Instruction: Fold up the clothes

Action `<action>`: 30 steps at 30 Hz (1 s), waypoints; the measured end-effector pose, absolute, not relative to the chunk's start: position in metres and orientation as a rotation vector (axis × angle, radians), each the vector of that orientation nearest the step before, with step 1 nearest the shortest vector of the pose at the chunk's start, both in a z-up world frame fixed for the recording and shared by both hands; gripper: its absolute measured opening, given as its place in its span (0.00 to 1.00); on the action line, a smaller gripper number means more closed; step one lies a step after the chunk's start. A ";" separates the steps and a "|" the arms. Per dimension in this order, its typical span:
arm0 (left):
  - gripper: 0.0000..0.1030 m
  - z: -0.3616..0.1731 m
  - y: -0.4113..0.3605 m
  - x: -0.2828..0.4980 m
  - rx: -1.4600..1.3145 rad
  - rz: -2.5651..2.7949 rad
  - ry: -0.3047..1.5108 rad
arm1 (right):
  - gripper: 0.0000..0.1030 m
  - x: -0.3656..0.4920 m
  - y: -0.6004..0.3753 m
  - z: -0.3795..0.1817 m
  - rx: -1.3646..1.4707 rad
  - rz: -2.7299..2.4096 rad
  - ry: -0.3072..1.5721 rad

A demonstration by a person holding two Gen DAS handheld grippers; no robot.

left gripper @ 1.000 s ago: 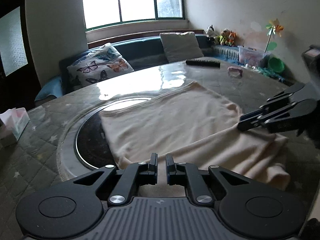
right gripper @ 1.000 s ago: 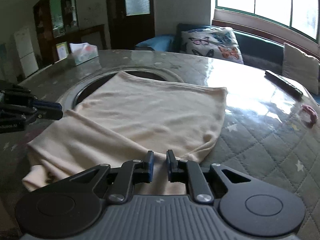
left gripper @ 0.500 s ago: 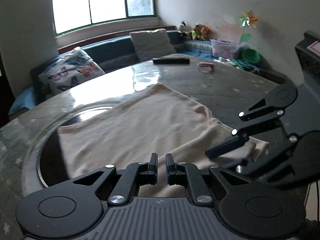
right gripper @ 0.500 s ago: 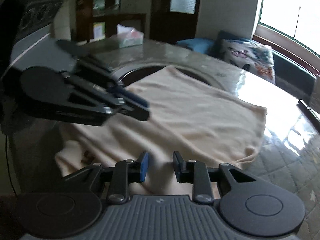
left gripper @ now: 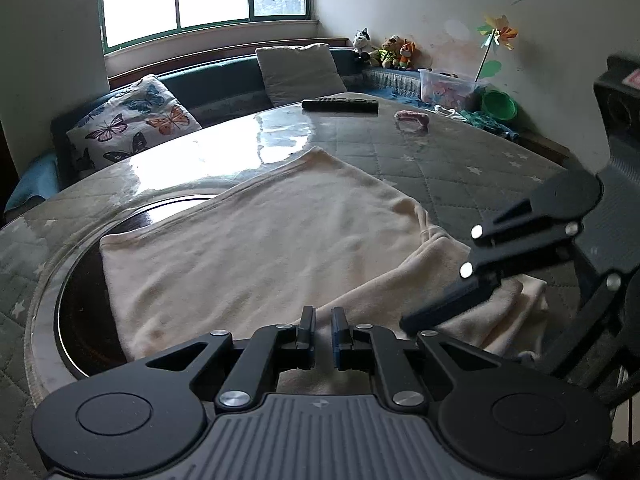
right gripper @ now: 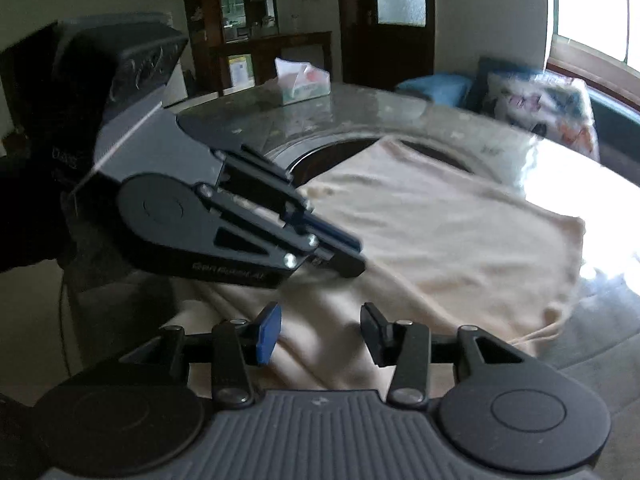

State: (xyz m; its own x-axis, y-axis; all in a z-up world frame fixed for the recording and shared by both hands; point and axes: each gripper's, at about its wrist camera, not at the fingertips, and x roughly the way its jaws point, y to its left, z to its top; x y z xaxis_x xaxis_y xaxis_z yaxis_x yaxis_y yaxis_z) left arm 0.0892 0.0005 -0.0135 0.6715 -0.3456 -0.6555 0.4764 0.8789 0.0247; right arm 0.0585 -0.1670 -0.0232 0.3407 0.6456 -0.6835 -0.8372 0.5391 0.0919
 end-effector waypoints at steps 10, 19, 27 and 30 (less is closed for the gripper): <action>0.10 -0.009 0.006 0.069 0.219 -0.463 0.669 | 0.52 0.023 -0.186 -0.016 -0.311 1.016 0.732; 0.09 -0.018 -0.010 0.042 0.304 -0.571 0.665 | 0.59 0.042 -0.203 -0.021 -0.226 0.908 0.752; 0.10 -0.009 0.014 0.017 0.301 -0.550 0.671 | 0.62 0.032 -0.221 -0.021 -0.270 0.917 0.763; 0.12 -0.003 0.027 0.002 0.330 -0.529 0.669 | 0.64 0.030 -0.224 -0.016 -0.297 0.930 0.748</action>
